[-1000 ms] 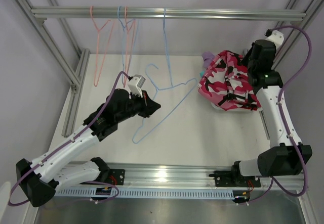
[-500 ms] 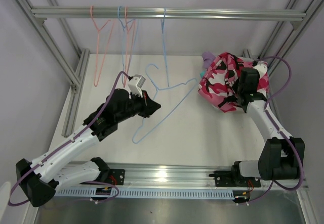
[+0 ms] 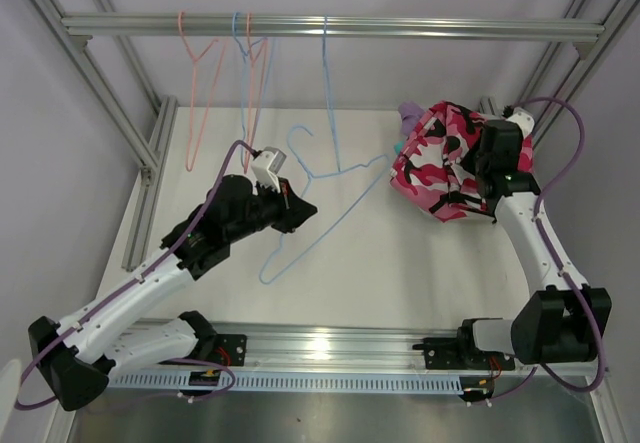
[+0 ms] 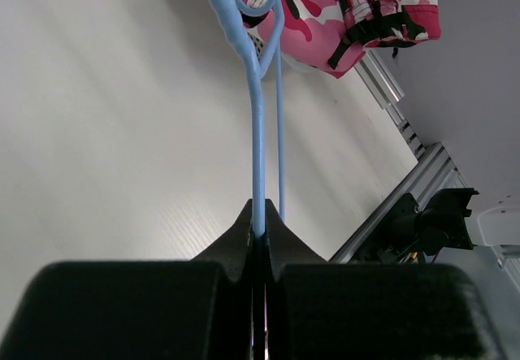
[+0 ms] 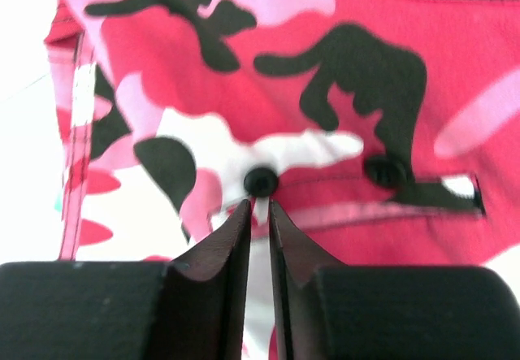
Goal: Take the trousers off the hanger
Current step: Place the trousers in the bin, then place the hanger at the clothesline.
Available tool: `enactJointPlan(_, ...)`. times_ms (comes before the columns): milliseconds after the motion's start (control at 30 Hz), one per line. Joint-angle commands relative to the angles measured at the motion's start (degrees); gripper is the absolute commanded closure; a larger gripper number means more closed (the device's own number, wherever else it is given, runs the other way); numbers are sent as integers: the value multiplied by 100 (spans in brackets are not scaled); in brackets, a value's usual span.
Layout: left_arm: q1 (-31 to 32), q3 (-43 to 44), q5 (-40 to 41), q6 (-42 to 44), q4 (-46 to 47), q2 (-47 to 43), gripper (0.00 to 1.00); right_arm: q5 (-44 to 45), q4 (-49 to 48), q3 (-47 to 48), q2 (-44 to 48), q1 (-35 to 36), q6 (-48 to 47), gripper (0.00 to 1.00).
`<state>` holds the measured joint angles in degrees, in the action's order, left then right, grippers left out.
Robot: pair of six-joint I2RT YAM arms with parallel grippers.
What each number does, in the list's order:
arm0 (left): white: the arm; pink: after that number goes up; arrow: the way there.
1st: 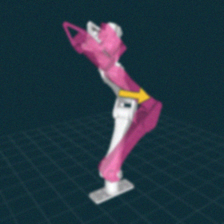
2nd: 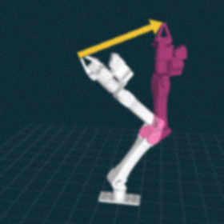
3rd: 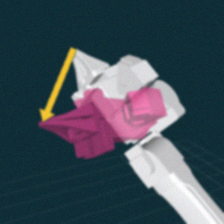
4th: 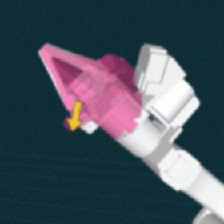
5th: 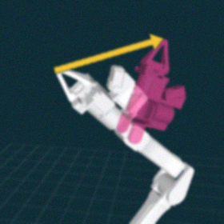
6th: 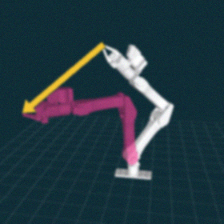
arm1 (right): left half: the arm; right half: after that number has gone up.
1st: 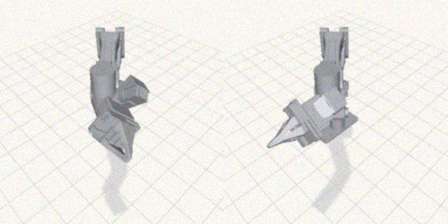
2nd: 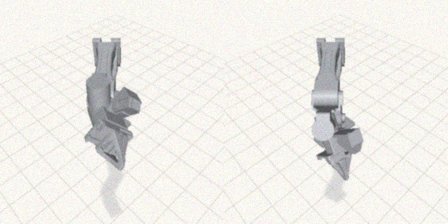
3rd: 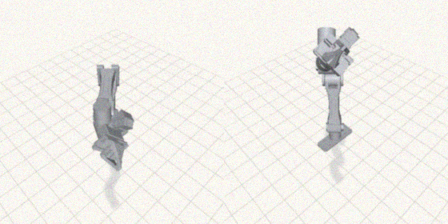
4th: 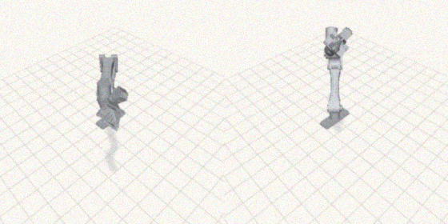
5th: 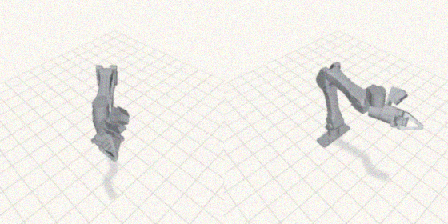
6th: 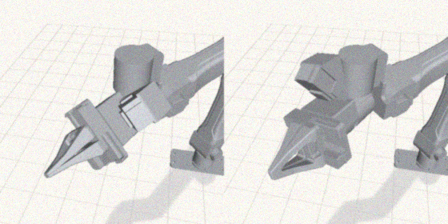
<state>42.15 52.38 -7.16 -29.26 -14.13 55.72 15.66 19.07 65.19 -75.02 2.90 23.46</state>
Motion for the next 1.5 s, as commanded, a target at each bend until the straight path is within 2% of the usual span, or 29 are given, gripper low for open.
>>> enactJointPlan(0,65,317,-76,192,78,-264,99,-230,396,83,495,149,88,82)
enactJointPlan(167,354,624,231,569,-326,-212,100,-187,763,239,1042,658,202,71)
enactJointPlan(267,662,879,461,693,-695,-124,99,199,1168,661,1174,1343,141,68)
enactJointPlan(300,732,984,470,693,-766,-106,100,427,1247,758,1192,1745,115,68)
enactJointPlan(367,874,1177,417,658,-1012,-97,100,552,1520,1048,1201,2029,132,70)
enactJointPlan(433,874,1336,207,570,-1196,-167,99,456,1739,1188,1253,2223,202,73)
enactJointPlan(533,883,1459,328,491,-1311,-369,99,158,1793,1356,1428,2425,378,79)
enactJointPlan(633,883,1634,680,491,-1390,-457,99,-588,1566,1374,1745,2505,580,80)
enactJointPlan(667,891,1792,1020,491,-1425,-440,100,-799,1478,1356,1833,2514,694,80)
enactJointPlan(700,891,1819,1145,482,-1417,-440,100,-1367,1329,1287,1886,2523,903,79)
enactJointPlan(867,1163,2206,2128,570,-1277,-115,100,-3048,-173,742,1860,2672,1783,77)
enactJointPlan(1000,1453,2522,2657,675,-1189,263,100,-3087,-991,478,1720,3155,2092,75)
enactJointPlan(1133,1796,2786,3106,851,-1180,658,100,-3499,-1563,521,1447,3472,2232,64)
enactJointPlan(1467,2008,2989,3282,1062,-1145,1019,99,-3394,-1810,890,1060,3990,2127,58)
